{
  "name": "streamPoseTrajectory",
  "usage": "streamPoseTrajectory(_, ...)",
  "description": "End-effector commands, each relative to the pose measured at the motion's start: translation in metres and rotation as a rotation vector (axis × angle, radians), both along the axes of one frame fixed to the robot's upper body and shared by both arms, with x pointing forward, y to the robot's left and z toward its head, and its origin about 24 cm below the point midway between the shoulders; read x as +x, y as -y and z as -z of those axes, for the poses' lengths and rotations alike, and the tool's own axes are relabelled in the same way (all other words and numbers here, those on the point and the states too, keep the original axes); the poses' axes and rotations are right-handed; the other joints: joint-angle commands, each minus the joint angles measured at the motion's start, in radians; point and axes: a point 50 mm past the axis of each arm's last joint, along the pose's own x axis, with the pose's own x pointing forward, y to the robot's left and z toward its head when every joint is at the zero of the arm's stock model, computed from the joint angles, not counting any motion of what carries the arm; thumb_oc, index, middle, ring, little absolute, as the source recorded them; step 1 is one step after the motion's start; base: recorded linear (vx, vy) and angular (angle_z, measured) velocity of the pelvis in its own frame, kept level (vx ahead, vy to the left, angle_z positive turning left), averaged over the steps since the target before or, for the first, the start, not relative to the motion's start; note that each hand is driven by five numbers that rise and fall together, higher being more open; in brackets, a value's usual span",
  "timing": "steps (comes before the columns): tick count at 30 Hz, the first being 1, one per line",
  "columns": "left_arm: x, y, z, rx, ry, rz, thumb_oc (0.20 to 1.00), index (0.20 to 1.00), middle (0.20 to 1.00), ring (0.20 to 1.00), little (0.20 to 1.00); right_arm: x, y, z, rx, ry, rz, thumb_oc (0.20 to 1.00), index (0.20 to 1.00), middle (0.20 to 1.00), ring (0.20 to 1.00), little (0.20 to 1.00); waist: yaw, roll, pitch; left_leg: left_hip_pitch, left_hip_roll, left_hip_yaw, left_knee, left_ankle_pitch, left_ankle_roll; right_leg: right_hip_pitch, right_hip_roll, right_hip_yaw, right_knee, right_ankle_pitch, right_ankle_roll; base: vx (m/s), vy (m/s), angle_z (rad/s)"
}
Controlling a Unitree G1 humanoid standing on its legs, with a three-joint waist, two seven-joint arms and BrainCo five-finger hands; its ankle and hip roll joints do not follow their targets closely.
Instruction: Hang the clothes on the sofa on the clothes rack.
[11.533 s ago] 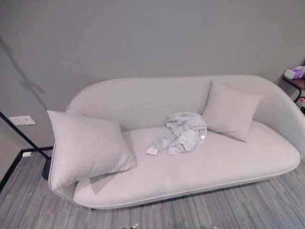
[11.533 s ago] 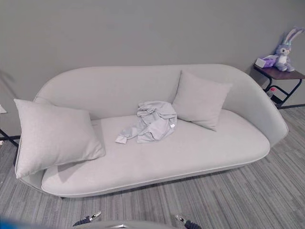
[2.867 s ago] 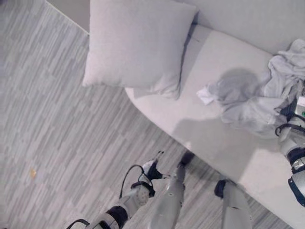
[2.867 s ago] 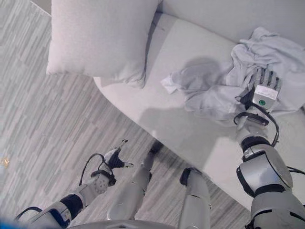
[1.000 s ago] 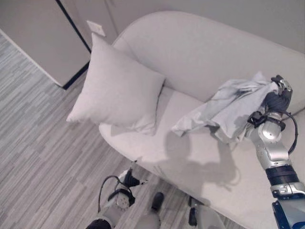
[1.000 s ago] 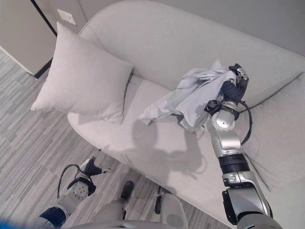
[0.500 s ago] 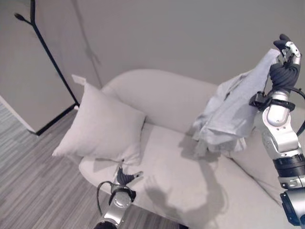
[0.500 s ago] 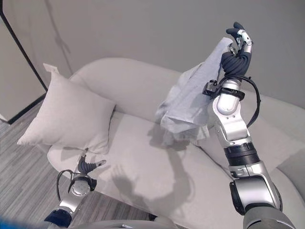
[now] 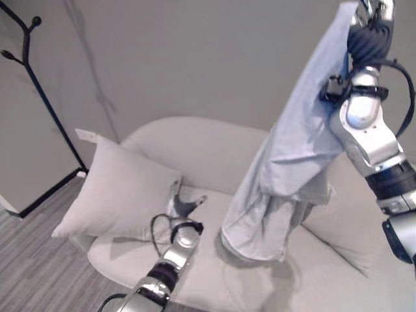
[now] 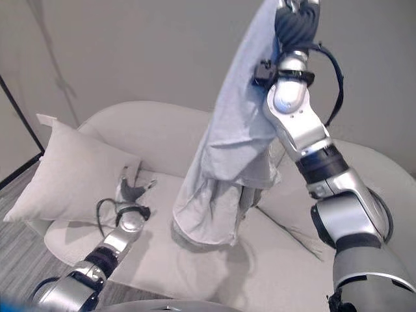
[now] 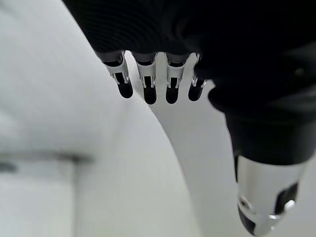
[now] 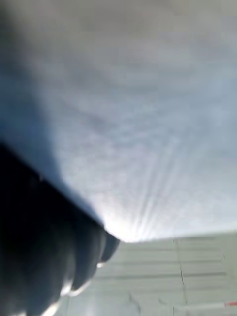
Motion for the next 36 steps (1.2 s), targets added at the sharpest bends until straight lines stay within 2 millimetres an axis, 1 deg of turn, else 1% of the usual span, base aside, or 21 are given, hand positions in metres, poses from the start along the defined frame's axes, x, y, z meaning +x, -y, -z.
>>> streamPoseTrajectory(1, 0.012, 0.018, -0.009, -0.026, 0.030, 0.122, 1.000, 1.000, 1.000, 1.000, 1.000, -0.002, -0.001, -0.048, 0.073, 0.115, 0.019, 0.200, 0.200, 0.200, 0.200, 0.200, 0.013, -0.011, -0.067, 0.017, 0.023, 0.014, 0.004, -0.091, 0.002, -0.103, -0.057, 0.037, 0.013, 0.066, 0.102, 0.01, -0.019, -0.08)
streamPoseTrajectory(5, 0.010, 0.050, -0.010, -0.129, -0.005, 0.250, 1.000, 1.000, 1.000, 1.000, 1.000, 0.000, -0.005, -0.066, 0.082, 0.119, 0.039, 0.200, 0.200, 0.200, 0.200, 0.200, 0.006, -0.012, -0.068, 0.018, 0.029, 0.021, 0.004, -0.095, 0.001, -0.107, -0.049, 0.043, 0.010, 0.072, 0.105, 0.01, -0.011, -0.10)
streamPoseTrajectory(6, 0.008, 0.064, -0.012, -0.175, -0.011, 0.323, 1.000, 1.000, 1.000, 1.000, 1.000, 0.000, -0.006, -0.074, 0.089, 0.129, 0.038, 0.200, 0.200, 0.200, 0.200, 0.200, 0.005, -0.012, -0.068, 0.016, 0.030, 0.020, 0.004, -0.095, 0.000, -0.110, -0.046, 0.045, 0.010, 0.073, 0.107, 0.00, 0.000, 0.00)
streamPoseTrajectory(7, 0.008, 0.064, -0.012, -0.175, -0.011, 0.324, 1.000, 1.000, 1.000, 1.000, 1.000, 0.000, -0.006, -0.075, 0.089, 0.129, 0.038, 0.200, 0.200, 0.200, 0.200, 0.200, 0.005, -0.012, -0.068, 0.016, 0.030, 0.020, 0.004, -0.095, 0.000, -0.110, -0.046, 0.045, 0.010, 0.073, 0.107, 0.00, 0.000, 0.00)
streamPoseTrajectory(8, 0.007, 0.070, -0.013, -0.202, -0.012, 0.346, 1.000, 1.000, 1.000, 1.000, 1.000, -0.001, -0.007, -0.078, 0.091, 0.134, 0.036, 0.200, 0.200, 0.200, 0.200, 0.200, 0.005, -0.012, -0.068, 0.016, 0.030, 0.019, 0.004, -0.095, 0.000, -0.110, -0.046, 0.046, 0.010, 0.074, 0.107, 0.00, 0.000, 0.00)
streamPoseTrajectory(9, 0.005, 0.082, -0.018, -0.218, -0.002, 0.408, 1.000, 1.000, 1.000, 1.000, 1.000, -0.002, -0.013, -0.082, 0.097, 0.143, 0.012, 0.200, 0.200, 0.200, 0.200, 0.200, 0.003, -0.012, -0.068, 0.014, 0.030, 0.017, 0.004, -0.096, 0.001, -0.111, -0.045, 0.048, 0.010, 0.075, 0.107, 0.00, 0.000, 0.00)
streamPoseTrajectory(10, 0.005, 0.082, -0.018, -0.219, -0.002, 0.408, 1.000, 1.000, 1.000, 1.000, 1.000, -0.002, -0.013, -0.082, 0.097, 0.143, 0.012, 0.200, 0.200, 0.200, 0.200, 0.200, 0.003, -0.012, -0.068, 0.014, 0.030, 0.017, 0.004, -0.096, 0.001, -0.111, -0.045, 0.048, 0.010, 0.075, 0.107, 0.00, 0.000, 0.00)
streamPoseTrajectory(13, 0.004, 0.096, -0.019, -0.180, -0.011, 0.471, 1.000, 1.000, 1.000, 1.000, 1.000, -0.005, -0.026, -0.082, 0.089, 0.151, -0.038, 0.200, 0.200, 0.200, 0.200, 0.200, -0.005, -0.011, -0.073, 0.013, 0.028, 0.016, 0.004, -0.096, 0.002, -0.111, -0.046, 0.052, 0.010, 0.075, 0.107, 0.00, 0.000, 0.00)
streamPoseTrajectory(16, 0.007, 0.116, -0.018, -0.160, -0.070, 0.522, 1.000, 1.000, 1.000, 1.000, 1.000, -0.005, -0.048, -0.084, 0.077, 0.141, -0.101, 0.200, 0.200, 0.200, 0.200, 0.200, -0.034, -0.009, -0.080, 0.012, 0.026, 0.021, 0.004, -0.093, 0.001, -0.114, -0.046, 0.054, 0.010, 0.078, 0.108, 0.00, 0.000, 0.00)
streamPoseTrajectory(18, 0.009, 0.127, -0.023, -0.202, -0.078, 0.545, 1.000, 1.000, 1.000, 1.000, 1.000, -0.006, -0.061, -0.087, 0.070, 0.138, -0.134, 0.200, 0.200, 0.200, 0.200, 0.200, -0.053, -0.005, -0.083, 0.010, 0.025, 0.025, 0.004, -0.093, 0.000, -0.119, -0.046, 0.059, 0.010, 0.082, 0.108, -0.01, 0.000, -0.02)
streamPoseTrajectory(19, 0.008, 0.134, -0.026, -0.242, -0.081, 0.561, 1.000, 1.000, 1.000, 1.000, 1.000, -0.006, -0.066, -0.089, 0.065, 0.137, -0.144, 0.200, 0.200, 0.200, 0.200, 0.200, -0.060, -0.004, -0.084, 0.009, 0.025, 0.027, 0.004, -0.093, 0.000, -0.121, -0.046, 0.062, 0.010, 0.083, 0.108, -0.02, 0.010, -0.06)
streamPoseTrajectory(20, 0.008, 0.145, -0.033, -0.319, -0.077, 0.582, 1.000, 1.000, 1.000, 1.000, 1.000, -0.008, -0.073, -0.091, 0.064, 0.137, -0.159, 0.200, 0.200, 0.200, 0.200, 0.200, -0.073, 0.002, -0.085, 0.008, 0.023, 0.031, 0.004, -0.094, -0.001, -0.125, -0.043, 0.069, 0.010, 0.085, 0.109, -0.01, 0.011, -0.08)
streamPoseTrajectory(21, 0.008, 0.145, -0.033, -0.320, -0.077, 0.582, 1.000, 1.000, 1.000, 1.000, 1.000, -0.008, -0.073, -0.092, 0.063, 0.137, -0.160, 0.200, 0.200, 0.200, 0.200, 0.200, -0.073, 0.002, -0.085, 0.008, 0.023, 0.032, 0.004, -0.094, -0.001, -0.126, -0.043, 0.070, 0.010, 0.085, 0.109, -0.01, 0.013, -0.15)
streamPoseTrajectory(22, 0.005, 0.155, -0.036, -0.387, -0.087, 0.605, 1.000, 1.000, 1.000, 1.000, 1.000, -0.009, -0.081, -0.091, 0.072, 0.129, -0.182, 0.200, 0.200, 0.200, 0.200, 0.200, -0.082, 0.007, -0.086, 0.010, 0.022, 0.036, 0.004, -0.096, 0.000, -0.128, -0.040, 0.078, 0.010, 0.087, 0.109, 0.00, 0.004, -0.14)
streamPoseTrajectory(23, 0.005, 0.155, -0.036, -0.387, -0.087, 0.605, 1.000, 1.000, 1.000, 1.000, 1.000, -0.009, -0.081, -0.091, 0.072, 0.129, -0.182, 0.200, 0.200, 0.200, 0.200, 0.200, -0.081, 0.007, -0.086, 0.010, 0.022, 0.037, 0.004, -0.096, 0.000, -0.128, -0.040, 0.078, 0.010, 0.087, 0.109, 0.00, 0.004, -0.18)
streamPoseTrajectory(27, -0.002, 0.169, -0.040, -0.492, -0.112, 0.638, 1.000, 1.000, 1.000, 1.000, 1.000, -0.005, -0.094, -0.086, 0.089, 0.083, -0.214, 0.200, 0.200, 0.200, 0.200, 0.200, -0.091, 0.013, -0.093, 0.015, 0.022, 0.044, 0.004, -0.099, 0.001, -0.129, -0.034, 0.094, 0.010, 0.088, 0.108, 0.00, -0.005, -0.16)
streamPoseTrajectory(28, -0.004, 0.174, -0.040, -0.547, -0.128, 0.640, 0.200, 0.200, 0.200, 0.200, 0.200, 0.000, -0.096, -0.081, 0.093, 0.052, -0.210, 0.200, 0.200, 0.200, 0.200, 0.200, -0.095, 0.016, -0.094, 0.016, 0.023, 0.046, 0.004, -0.099, 0.001, -0.129, -0.031, 0.100, 0.010, 0.089, 0.108, 0.01, -0.010, -0.17)
streamPoseTrajectory(32, -0.002, 0.174, -0.045, -0.603, -0.122, 0.630, 0.200, 0.200, 0.200, 0.200, 0.200, 0.003, -0.101, -0.077, 0.088, 0.025, -0.200, 0.200, 0.200, 0.200, 0.200, 0.200, -0.097, 0.021, -0.094, 0.014, 0.023, 0.049, 0.004, -0.098, 0.002, -0.132, -0.029, 0.107, 0.010, 0.090, 0.108, -0.01, -0.001, -0.09)
streamPoseTrajectory(34, 0.001, 0.167, -0.044, -0.650, -0.124, 0.595, 0.200, 0.200, 0.200, 0.200, 0.200, 0.005, -0.101, -0.074, 0.088, 0.007, -0.185, 0.200, 0.200, 0.200, 0.200, 0.200, -0.092, 0.025, -0.093, 0.013, 0.022, 0.049, 0.004, -0.098, 0.002, -0.133, -0.029, 0.109, 0.010, 0.091, 0.108, -0.03, 0.003, -0.04)
streamPoseTrajectory(36, 0.006, 0.155, -0.041, -0.647, -0.117, 0.552, 0.200, 0.200, 0.200, 0.200, 0.200, 0.009, -0.096, -0.071, 0.081, -0.001, -0.152, 0.200, 0.200, 0.200, 0.200, 0.200, -0.083, 0.029, -0.090, 0.012, 0.023, 0.047, 0.004, -0.096, 0.001, -0.131, -0.031, 0.106, 0.010, 0.090, 0.109, -0.02, 0.002, -0.01)
